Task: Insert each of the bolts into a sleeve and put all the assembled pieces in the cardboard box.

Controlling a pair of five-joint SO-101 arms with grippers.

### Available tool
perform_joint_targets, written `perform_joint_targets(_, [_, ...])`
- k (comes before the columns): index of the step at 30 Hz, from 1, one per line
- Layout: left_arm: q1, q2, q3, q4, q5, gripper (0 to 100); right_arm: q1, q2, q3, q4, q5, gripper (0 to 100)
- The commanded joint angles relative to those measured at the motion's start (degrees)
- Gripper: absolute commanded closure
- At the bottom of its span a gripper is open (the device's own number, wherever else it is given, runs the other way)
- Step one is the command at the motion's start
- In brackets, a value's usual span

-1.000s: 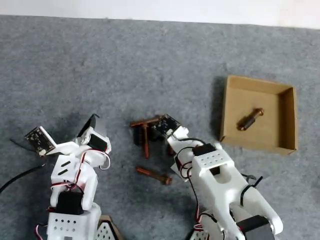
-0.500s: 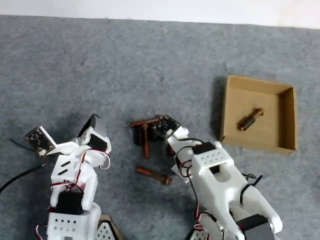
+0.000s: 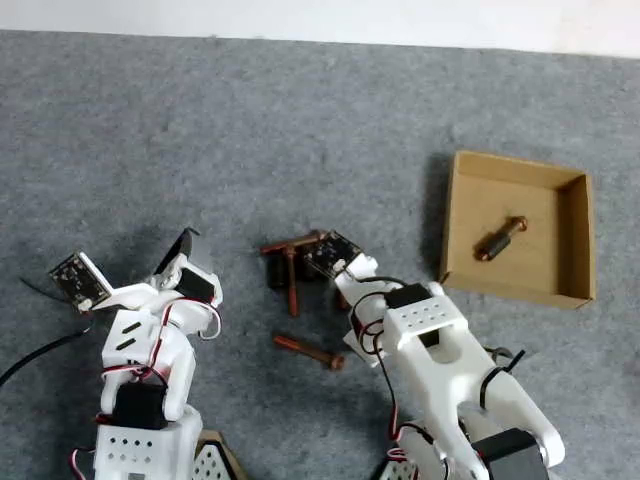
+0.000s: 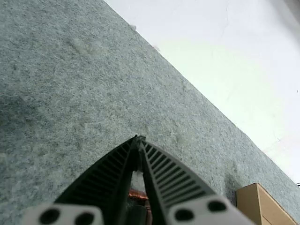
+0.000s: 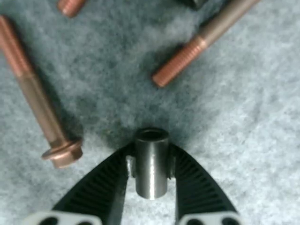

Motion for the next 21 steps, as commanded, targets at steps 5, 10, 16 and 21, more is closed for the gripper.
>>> perform_joint_targets(5, [-0.6, -0.8, -0.5, -1.4, -0.4, 99, 0.8, 1.0, 0.3, 2.2, -0.3, 92.5])
perform_joint_targets(10, [-0.6, -0.8, -0.5, -1.4, -0.4, 99, 0.9, -0.8, 0.4, 2.3, -0.3, 92.5])
perform_joint_targets(16, [-0.6, -0.8, -0.5, -1.4, -0.4, 99, 0.7, -11.8, 4.6, 2.0, -0.4, 92.5])
perform_joint_targets(21, [-0.5, -0.8, -0.5, -1.4, -0.4, 99, 0.7, -14.0, 7.3, 2.0, -0.3, 92.5])
